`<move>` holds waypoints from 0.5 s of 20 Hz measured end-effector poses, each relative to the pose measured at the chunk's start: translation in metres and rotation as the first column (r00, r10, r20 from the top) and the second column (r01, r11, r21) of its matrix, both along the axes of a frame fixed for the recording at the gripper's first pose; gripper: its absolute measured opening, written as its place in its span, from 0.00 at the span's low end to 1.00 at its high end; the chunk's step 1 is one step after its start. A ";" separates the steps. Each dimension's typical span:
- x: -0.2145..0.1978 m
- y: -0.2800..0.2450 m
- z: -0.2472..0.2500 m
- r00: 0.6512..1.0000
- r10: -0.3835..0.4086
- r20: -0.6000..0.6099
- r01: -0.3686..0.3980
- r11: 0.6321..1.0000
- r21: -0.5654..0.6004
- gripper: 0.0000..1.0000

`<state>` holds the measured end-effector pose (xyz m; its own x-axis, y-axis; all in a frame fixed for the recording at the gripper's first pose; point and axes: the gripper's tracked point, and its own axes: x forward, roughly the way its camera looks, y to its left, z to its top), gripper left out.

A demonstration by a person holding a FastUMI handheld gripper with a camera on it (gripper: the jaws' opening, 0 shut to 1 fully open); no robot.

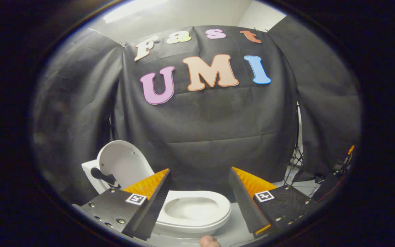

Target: Open the toilet lid.

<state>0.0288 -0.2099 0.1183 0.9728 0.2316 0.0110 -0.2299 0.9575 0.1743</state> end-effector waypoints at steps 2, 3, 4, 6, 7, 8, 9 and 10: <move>-0.001 0.007 -0.003 1.000 0.014 -0.001 -0.014 1.000 0.010 0.99; 0.000 0.013 -0.005 1.000 0.019 -0.003 -0.019 1.000 0.003 0.99; 0.000 0.015 -0.009 1.000 0.023 -0.006 -0.023 1.000 -0.011 0.99; 0.001 0.019 -0.014 1.000 0.024 -0.019 -0.025 0.998 -0.051 0.99; 0.000 0.020 -0.016 0.999 0.025 -0.020 -0.026 0.997 -0.070 0.99; 0.000 0.021 -0.016 1.000 0.021 -0.013 -0.022 0.996 -0.083 0.99; 0.001 0.019 -0.016 1.000 0.016 -0.012 -0.017 0.996 -0.089 0.99; 0.001 0.018 -0.016 1.000 0.014 -0.015 -0.015 0.996 -0.085 0.99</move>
<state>0.0300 -0.1922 0.1020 0.9693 0.2449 -0.0234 -0.2417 0.9656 0.0962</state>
